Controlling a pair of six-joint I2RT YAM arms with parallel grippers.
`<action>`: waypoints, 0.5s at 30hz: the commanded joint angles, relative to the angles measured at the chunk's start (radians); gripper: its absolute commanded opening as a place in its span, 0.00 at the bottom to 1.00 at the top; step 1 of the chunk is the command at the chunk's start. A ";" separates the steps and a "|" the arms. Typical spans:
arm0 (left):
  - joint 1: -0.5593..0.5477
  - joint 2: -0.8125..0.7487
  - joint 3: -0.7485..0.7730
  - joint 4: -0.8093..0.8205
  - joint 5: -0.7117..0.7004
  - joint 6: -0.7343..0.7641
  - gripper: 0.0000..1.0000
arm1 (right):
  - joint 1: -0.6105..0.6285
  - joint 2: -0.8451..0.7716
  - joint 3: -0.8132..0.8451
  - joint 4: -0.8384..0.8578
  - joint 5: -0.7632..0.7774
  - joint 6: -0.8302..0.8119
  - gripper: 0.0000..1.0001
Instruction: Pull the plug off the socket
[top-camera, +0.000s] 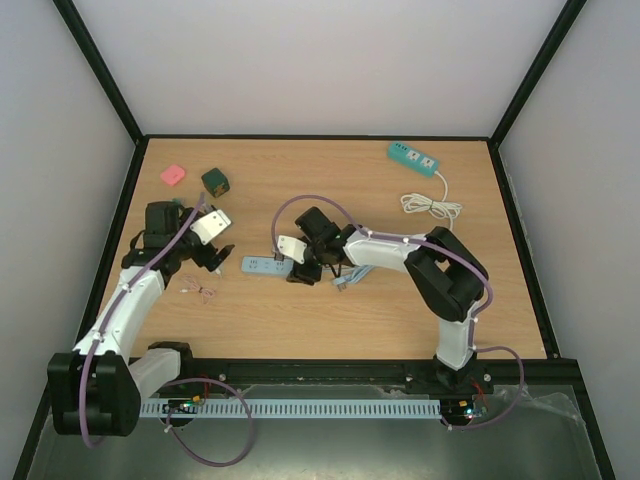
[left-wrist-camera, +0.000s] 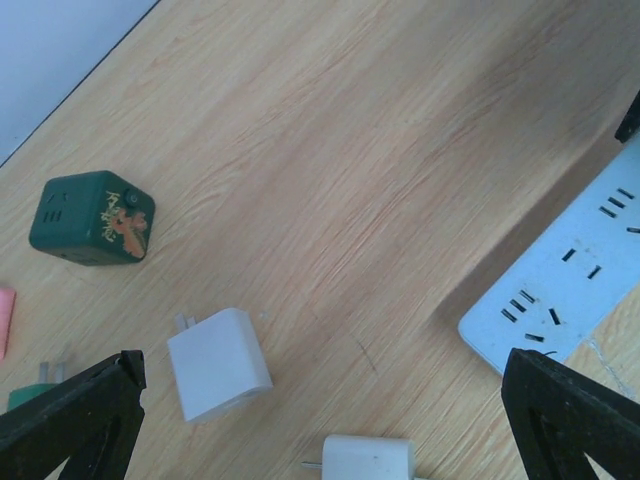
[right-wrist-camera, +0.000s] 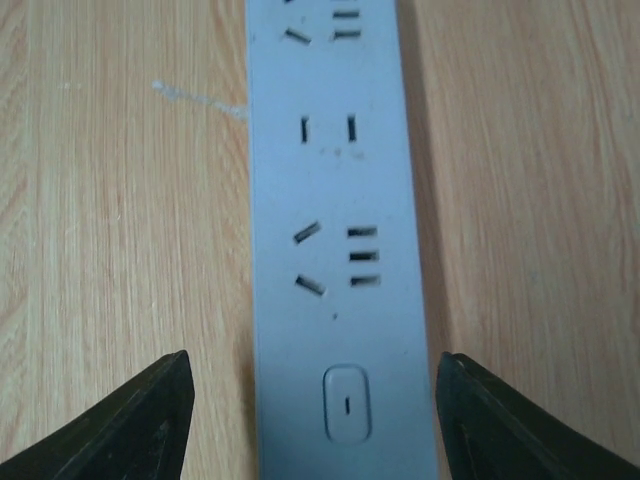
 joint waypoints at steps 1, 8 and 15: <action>0.016 -0.030 0.001 0.041 -0.008 -0.043 1.00 | 0.013 0.040 0.073 -0.075 0.036 0.009 0.61; 0.018 -0.043 -0.012 0.055 -0.052 -0.026 1.00 | 0.015 0.092 0.124 -0.150 0.067 -0.027 0.52; 0.018 -0.050 -0.011 0.058 -0.054 -0.021 1.00 | 0.007 0.104 0.128 -0.168 0.102 -0.036 0.31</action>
